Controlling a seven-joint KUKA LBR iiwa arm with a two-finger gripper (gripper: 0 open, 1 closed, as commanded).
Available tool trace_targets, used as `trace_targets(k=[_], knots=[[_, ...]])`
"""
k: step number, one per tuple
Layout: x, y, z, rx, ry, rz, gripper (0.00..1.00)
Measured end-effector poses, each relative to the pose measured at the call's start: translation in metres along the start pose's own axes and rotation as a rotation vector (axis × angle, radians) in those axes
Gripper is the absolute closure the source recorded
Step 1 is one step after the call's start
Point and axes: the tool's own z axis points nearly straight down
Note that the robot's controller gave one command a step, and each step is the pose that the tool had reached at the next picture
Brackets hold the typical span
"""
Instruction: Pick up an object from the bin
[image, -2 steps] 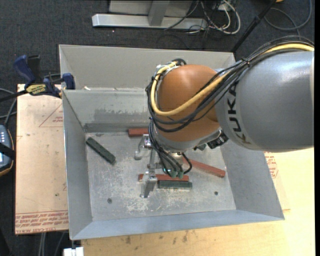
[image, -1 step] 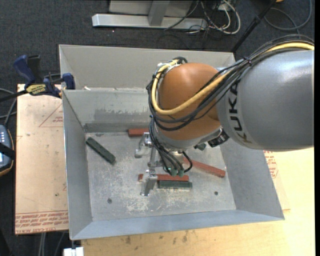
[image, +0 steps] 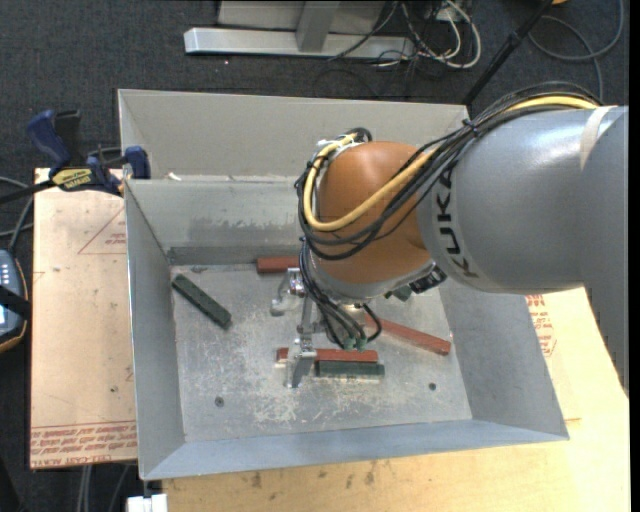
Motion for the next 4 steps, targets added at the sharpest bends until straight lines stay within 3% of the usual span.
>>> trace_targets(k=[1,2,3,4], knots=[[-0.009,-0.042,0.061,0.001,0.004,-0.163,0.0],[-0.011,-0.072,0.072,0.001,0.007,-0.036,1.0],[-0.011,-0.072,0.072,0.001,0.007,-0.035,0.0],[-0.011,-0.072,0.072,0.001,0.007,-0.035,0.0]])
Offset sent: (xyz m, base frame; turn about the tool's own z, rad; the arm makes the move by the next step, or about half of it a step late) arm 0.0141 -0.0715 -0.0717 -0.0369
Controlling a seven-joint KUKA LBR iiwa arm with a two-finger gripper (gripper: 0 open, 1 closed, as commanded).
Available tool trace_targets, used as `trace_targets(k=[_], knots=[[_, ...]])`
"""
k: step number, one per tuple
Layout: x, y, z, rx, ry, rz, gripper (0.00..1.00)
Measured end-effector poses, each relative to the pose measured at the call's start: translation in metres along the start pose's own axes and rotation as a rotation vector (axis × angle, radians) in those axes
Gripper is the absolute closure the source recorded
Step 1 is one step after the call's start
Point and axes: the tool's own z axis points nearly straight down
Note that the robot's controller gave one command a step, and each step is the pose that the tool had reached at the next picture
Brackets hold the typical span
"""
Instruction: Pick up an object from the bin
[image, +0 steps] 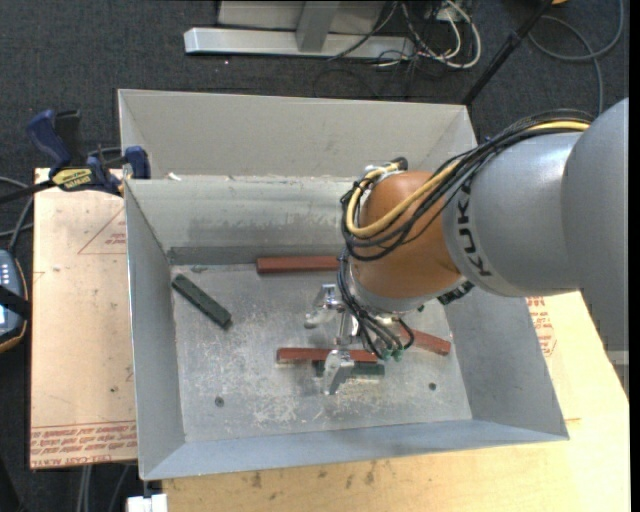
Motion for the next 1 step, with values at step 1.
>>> trace_targets(k=[1], knots=[[-0.0098,-0.0019,0.0265,-0.002,-0.017,0.028,1.0]])
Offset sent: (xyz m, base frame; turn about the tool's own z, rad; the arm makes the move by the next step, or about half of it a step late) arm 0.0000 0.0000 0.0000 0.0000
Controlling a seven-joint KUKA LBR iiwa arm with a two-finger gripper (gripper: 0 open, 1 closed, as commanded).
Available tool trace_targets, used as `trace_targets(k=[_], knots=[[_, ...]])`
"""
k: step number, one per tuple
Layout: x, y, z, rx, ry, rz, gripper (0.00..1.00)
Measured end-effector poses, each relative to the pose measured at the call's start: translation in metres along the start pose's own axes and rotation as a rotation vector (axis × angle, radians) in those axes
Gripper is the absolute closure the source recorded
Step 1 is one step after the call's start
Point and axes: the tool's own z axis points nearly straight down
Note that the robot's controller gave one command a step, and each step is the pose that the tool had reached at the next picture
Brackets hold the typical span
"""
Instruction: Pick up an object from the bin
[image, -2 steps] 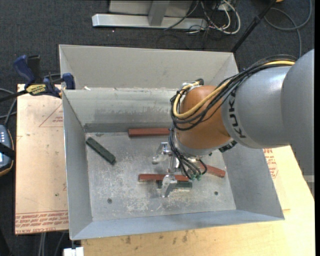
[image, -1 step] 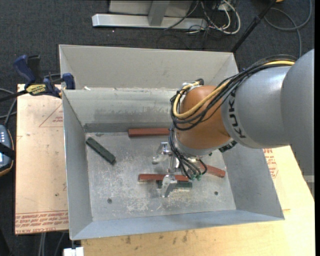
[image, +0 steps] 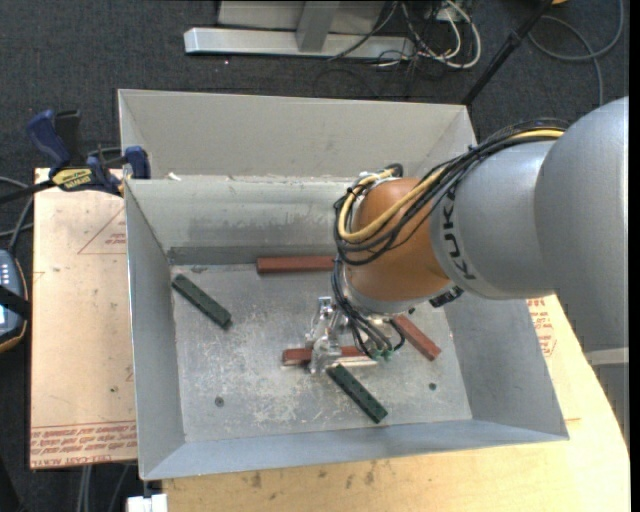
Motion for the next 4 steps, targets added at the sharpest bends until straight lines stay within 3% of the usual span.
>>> trace_targets(k=[1,2,3,4], knots=[[0.0,0.0,0.0,0.0,0.0,0.0,1.0],[-0.004,0.003,-0.114,0.002,0.016,-0.065,1.0],[-0.004,0.003,-0.114,0.002,0.016,-0.065,0.0],[-0.004,0.003,-0.114,0.002,0.016,-0.065,1.0]])
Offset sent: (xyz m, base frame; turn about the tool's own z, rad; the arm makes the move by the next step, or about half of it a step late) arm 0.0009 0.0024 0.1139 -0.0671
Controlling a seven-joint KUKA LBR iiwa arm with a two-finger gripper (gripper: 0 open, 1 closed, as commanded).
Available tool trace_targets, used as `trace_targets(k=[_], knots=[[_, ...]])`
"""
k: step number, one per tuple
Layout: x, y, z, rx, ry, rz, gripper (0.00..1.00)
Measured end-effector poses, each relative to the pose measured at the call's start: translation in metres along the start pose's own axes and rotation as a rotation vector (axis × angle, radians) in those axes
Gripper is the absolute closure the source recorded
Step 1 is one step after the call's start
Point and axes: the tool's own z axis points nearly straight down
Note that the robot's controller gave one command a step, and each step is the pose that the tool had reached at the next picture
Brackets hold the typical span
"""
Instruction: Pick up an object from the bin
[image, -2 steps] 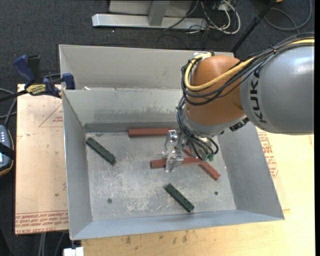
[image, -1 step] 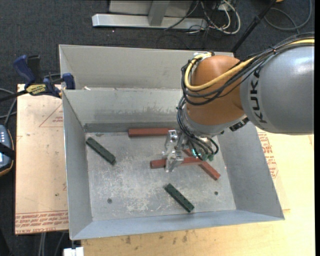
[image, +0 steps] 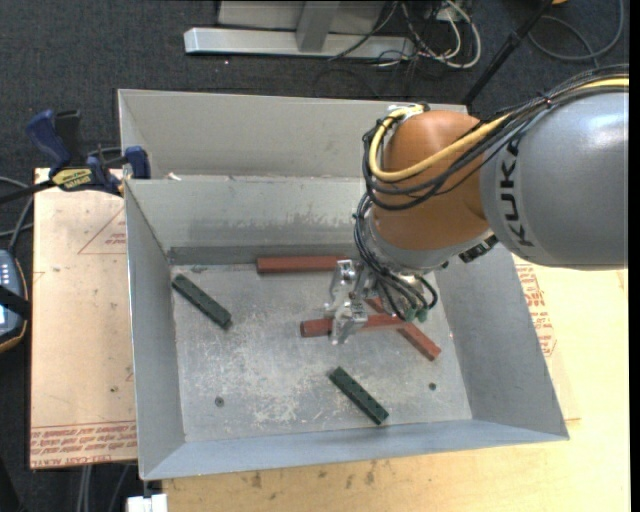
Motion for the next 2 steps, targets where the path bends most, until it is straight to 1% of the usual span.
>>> trace_targets(k=[1,2], knots=[[0.0,0.0,0.0,0.0,0.0,0.0,1.0],[-0.013,-0.038,-0.155,0.0,-0.001,-0.311,1.0]])
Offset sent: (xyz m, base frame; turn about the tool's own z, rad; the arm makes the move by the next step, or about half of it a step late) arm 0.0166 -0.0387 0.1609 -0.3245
